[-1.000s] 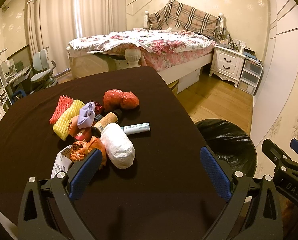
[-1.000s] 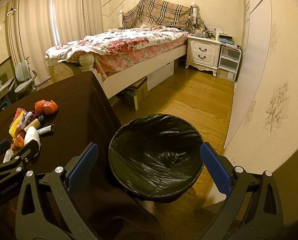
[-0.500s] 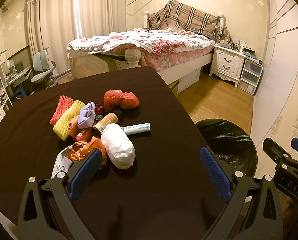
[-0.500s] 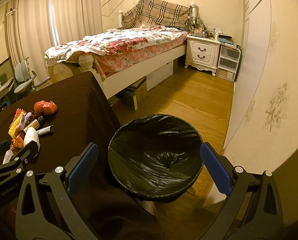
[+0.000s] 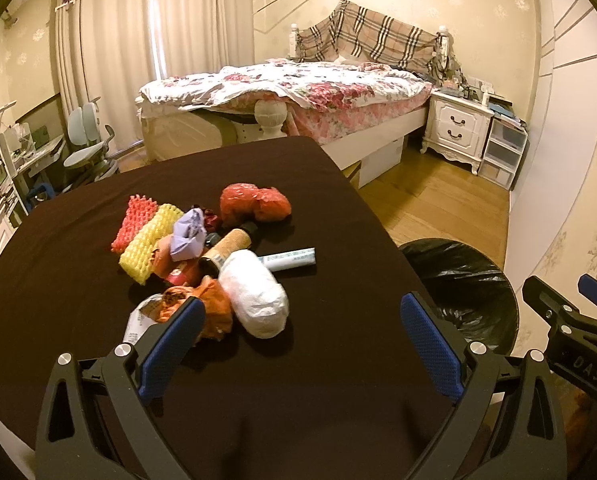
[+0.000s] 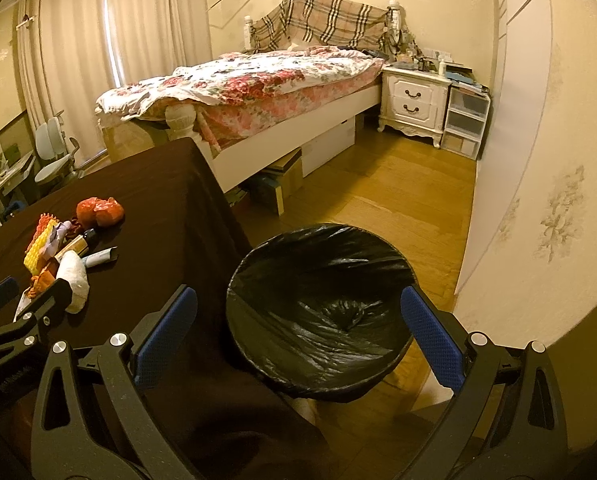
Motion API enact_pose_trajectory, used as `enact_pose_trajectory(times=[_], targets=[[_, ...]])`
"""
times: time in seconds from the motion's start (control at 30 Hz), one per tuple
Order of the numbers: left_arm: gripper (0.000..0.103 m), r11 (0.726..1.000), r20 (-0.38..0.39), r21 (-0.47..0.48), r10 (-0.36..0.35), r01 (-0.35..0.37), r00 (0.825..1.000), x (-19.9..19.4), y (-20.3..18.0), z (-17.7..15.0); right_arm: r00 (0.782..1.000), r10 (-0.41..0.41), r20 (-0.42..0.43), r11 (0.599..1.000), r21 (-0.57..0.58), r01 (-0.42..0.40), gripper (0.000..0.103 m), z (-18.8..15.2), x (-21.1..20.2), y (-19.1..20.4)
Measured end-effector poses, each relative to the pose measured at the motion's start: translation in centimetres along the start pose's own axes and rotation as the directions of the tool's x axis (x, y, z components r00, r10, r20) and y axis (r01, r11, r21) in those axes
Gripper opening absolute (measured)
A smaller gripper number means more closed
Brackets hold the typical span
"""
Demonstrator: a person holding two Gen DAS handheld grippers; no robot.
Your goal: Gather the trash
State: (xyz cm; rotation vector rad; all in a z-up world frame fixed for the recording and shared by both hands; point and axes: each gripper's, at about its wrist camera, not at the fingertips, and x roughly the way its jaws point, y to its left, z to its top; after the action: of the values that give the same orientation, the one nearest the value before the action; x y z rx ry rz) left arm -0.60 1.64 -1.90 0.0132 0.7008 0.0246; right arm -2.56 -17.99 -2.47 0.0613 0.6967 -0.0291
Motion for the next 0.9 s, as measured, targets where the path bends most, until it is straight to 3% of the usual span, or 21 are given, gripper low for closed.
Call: enact_pose_trajectory(times=[0.2, 0.3, 0.5, 0.73, 0.9], targets=[[0.091, 0.999, -0.015, -0.033, 0.004, -0.005, 1.000, -1.3, 3.3, -0.7, 0.998, 0.047, -0.029, 0.999, -0.009, -0.047, 0.096, 0.6, -0.1, 2.0], [0.086, 0.999, -0.011, -0.034, 0.021, -0.021, 1.000, -2.2, 4.2, -0.6, 0.997, 0.068, -0.047, 0.997, -0.044, -0.070, 0.080, 0.6, 0.0, 3.4], [0.076, 0.995, -0.038, -0.056, 0.083, -0.085, 0.996, -2.9, 7.8, -1.7, 0.990, 0.125, -0.071, 0.987, -0.097, -0.131, 0.071, 0.5, 0.2, 6.5], [0.071, 0.985, -0.098, -0.126, 0.107, -0.119, 0.989, -2.2, 11.7, -2.8, 0.980, 0.181, -0.084, 0.969, -0.158, -0.193, 0.070, 0.7, 0.1, 9.7], [0.071, 0.986, -0.121, -0.119, 0.102, -0.116, 0.987, -1.5, 11.8, -3.2, 0.975, 0.194, -0.109, 0.962, -0.171, -0.211, 0.070, 0.5, 0.7, 10.7]])
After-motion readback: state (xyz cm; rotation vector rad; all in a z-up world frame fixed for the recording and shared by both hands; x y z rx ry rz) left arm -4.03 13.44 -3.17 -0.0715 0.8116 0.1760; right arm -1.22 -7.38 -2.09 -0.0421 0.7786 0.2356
